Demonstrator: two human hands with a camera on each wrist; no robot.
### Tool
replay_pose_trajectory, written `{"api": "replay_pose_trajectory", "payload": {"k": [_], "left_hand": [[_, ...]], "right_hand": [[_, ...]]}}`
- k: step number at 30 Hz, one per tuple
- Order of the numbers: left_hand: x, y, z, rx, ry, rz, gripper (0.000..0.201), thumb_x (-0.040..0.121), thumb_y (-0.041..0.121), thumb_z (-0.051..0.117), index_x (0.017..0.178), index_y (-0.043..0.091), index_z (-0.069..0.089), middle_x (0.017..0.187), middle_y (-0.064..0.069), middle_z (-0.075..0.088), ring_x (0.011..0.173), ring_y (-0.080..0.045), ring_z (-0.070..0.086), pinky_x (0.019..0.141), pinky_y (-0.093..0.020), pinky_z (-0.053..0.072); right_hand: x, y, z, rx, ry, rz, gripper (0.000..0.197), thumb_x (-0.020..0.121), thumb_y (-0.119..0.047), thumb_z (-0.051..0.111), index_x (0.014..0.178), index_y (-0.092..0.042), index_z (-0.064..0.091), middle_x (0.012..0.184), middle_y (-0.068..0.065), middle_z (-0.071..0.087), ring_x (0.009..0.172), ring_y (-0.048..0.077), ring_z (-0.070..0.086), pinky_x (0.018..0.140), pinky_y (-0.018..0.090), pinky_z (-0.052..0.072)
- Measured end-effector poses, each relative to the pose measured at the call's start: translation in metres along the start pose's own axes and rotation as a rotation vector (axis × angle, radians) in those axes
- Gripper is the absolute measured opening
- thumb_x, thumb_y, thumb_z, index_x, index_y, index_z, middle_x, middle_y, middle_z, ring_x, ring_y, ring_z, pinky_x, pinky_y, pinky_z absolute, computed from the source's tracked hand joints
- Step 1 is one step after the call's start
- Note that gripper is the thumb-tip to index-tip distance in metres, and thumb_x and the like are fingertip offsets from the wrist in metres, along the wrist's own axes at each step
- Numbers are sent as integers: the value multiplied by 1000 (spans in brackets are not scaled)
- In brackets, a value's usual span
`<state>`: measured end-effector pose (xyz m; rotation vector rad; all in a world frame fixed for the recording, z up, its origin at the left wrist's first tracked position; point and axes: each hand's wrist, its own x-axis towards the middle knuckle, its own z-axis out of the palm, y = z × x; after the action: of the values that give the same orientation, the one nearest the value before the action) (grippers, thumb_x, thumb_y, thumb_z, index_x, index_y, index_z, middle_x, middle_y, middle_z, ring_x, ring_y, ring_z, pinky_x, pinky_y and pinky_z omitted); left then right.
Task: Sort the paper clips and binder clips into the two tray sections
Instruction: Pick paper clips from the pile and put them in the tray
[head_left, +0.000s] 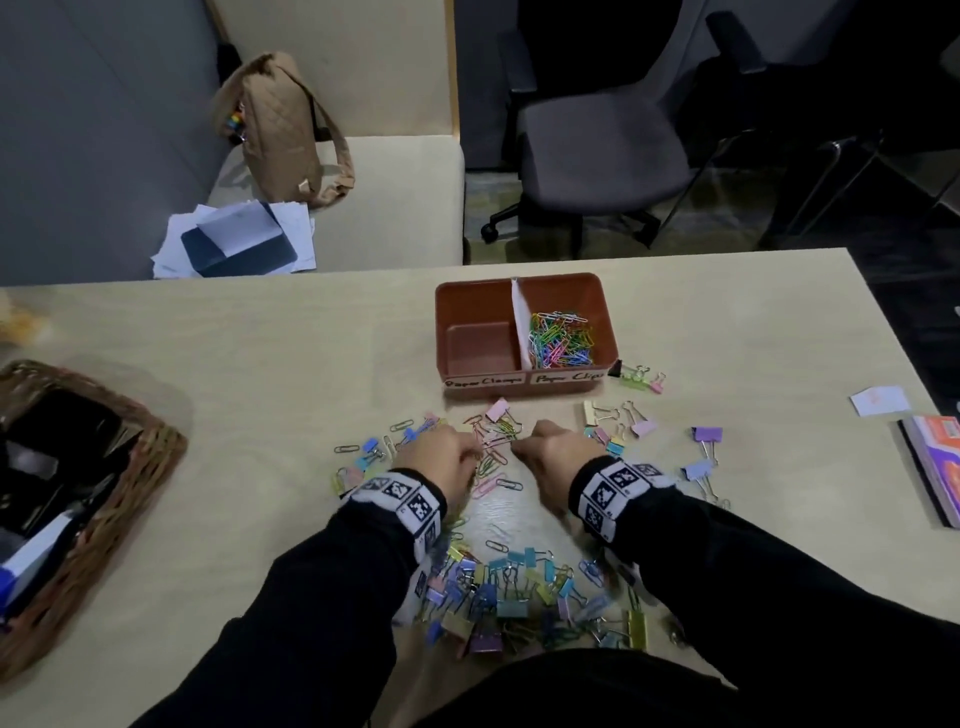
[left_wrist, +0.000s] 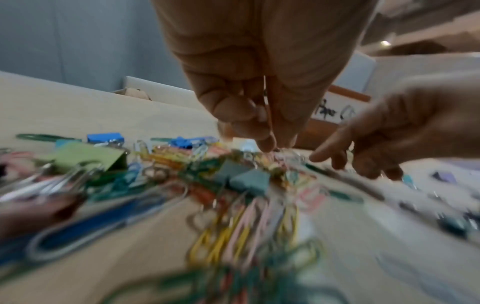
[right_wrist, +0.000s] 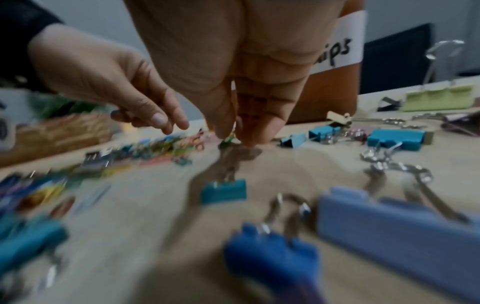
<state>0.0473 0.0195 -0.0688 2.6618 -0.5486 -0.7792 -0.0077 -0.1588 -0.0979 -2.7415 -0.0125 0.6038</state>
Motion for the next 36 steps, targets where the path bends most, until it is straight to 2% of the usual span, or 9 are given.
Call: {"api": "replay_pose_trajectory", "payload": {"k": [3, 8, 12, 14, 17, 22, 24, 29, 36], "left_hand": [[-8, -3, 14, 81, 8, 31, 30, 95, 25, 52, 123, 32, 61, 119, 1, 56, 107, -21, 58, 92, -33, 49], [-16, -2, 26, 90, 61, 59, 27, 94, 34, 52, 118, 26, 62, 115, 2, 55, 103, -19, 57, 84, -31, 49], [-19, -5, 28, 86, 75, 56, 27, 94, 33, 52, 118, 24, 62, 114, 1, 55, 102, -19, 58, 83, -30, 49], [-21, -9, 28, 65, 84, 41, 26, 94, 31, 53, 117, 23, 62, 115, 1, 54, 101, -18, 58, 81, -29, 48], [-22, -15, 26, 47, 81, 15, 26, 94, 31, 52, 117, 22, 61, 117, 2, 52, 103, -19, 58, 82, -30, 50], [-20, -15, 26, 39, 120, 25, 17, 92, 33, 55, 103, 21, 60, 105, 4, 49, 95, -16, 56, 71, -26, 44], [-15, -13, 27, 25, 137, 73, 16, 90, 30, 57, 104, 22, 57, 106, 5, 47, 99, -16, 51, 73, -25, 42], [9, -3, 29, 117, 71, 195, 50, 89, 24, 58, 138, 26, 44, 138, 0, 40, 123, -24, 38, 103, -37, 39], [13, -2, 28, 149, 35, 165, 43, 91, 25, 54, 134, 23, 46, 134, -1, 46, 120, -26, 40, 100, -38, 40]], "right_hand": [[-6, 2, 10, -54, 11, -43, 27, 87, -11, 57, 109, -26, 61, 100, -3, 49, 86, 19, 59, 66, 25, 48], [-11, -2, 0, 65, 65, -67, 27, 91, -14, 51, 115, -19, 61, 110, 0, 54, 91, 24, 61, 78, 34, 53], [6, -11, -11, 51, -54, 7, 84, 77, 4, 63, 145, -29, 28, 115, 4, 43, 94, 27, 59, 77, 29, 48], [13, -15, -15, -18, -115, 58, 92, 76, 2, 66, 149, -28, 18, 120, 8, 40, 100, 30, 59, 82, 34, 50], [15, -12, -15, -27, -134, 128, 80, 79, -1, 62, 148, -17, 23, 130, 9, 41, 107, 31, 59, 89, 38, 52], [0, -4, -14, 12, 23, 205, 34, 91, -16, 53, 123, -14, 46, 120, 6, 52, 102, 30, 59, 82, 34, 48], [0, -2, -15, 46, 90, 178, 37, 90, -18, 55, 126, -18, 44, 119, 5, 51, 101, 29, 60, 82, 36, 50], [9, 3, -16, 53, 27, 161, 37, 86, -24, 61, 122, -22, 53, 113, 5, 48, 102, 29, 57, 84, 39, 52], [5, 3, -17, 243, 121, 218, 22, 82, -36, 65, 102, -28, 62, 99, -5, 58, 90, 17, 59, 73, 24, 44]]}}
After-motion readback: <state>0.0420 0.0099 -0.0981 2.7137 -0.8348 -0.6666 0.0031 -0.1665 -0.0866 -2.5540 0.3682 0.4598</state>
